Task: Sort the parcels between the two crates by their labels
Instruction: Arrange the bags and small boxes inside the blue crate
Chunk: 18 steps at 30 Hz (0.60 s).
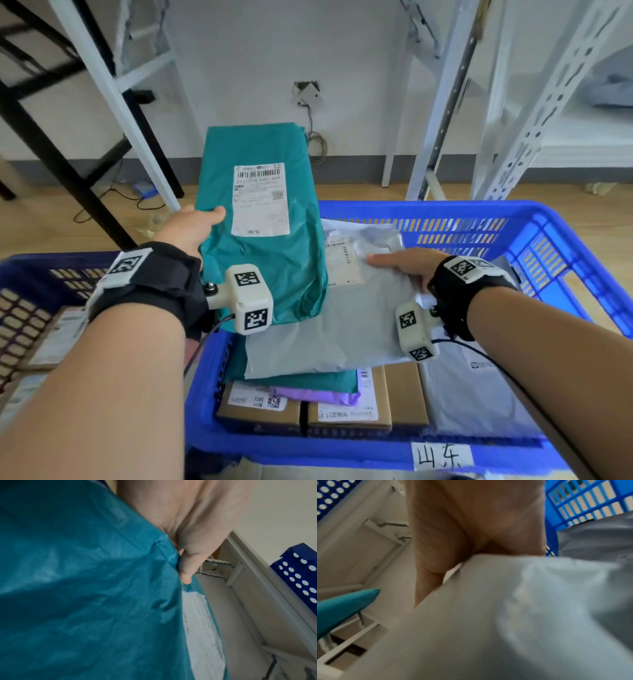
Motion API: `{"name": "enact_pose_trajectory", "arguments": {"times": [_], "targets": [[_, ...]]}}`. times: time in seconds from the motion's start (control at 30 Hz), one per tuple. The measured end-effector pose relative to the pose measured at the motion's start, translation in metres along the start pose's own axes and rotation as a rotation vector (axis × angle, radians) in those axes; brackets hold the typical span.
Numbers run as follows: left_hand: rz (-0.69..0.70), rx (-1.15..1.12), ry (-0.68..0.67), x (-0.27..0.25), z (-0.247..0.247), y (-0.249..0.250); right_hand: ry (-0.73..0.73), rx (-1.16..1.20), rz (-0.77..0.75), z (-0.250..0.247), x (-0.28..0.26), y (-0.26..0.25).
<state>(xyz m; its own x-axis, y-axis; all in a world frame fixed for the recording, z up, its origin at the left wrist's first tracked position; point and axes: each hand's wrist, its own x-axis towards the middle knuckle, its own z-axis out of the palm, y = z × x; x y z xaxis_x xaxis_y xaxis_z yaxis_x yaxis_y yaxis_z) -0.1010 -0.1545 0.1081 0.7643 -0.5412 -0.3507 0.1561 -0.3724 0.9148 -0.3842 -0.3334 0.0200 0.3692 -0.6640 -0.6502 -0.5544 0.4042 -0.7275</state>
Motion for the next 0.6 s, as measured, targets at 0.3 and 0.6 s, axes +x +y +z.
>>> {"name": "enact_pose_trajectory", "arguments": {"times": [0.3,0.6], "targets": [[-0.056,-0.069,-0.065,-0.002,0.017,-0.002,0.325,-0.337,-0.124,-0.037,-0.026,-0.029],[-0.063,-0.044,-0.275,-0.017,0.099,-0.019,0.659,-0.644,0.155,-0.156,-0.027,0.071]]}}
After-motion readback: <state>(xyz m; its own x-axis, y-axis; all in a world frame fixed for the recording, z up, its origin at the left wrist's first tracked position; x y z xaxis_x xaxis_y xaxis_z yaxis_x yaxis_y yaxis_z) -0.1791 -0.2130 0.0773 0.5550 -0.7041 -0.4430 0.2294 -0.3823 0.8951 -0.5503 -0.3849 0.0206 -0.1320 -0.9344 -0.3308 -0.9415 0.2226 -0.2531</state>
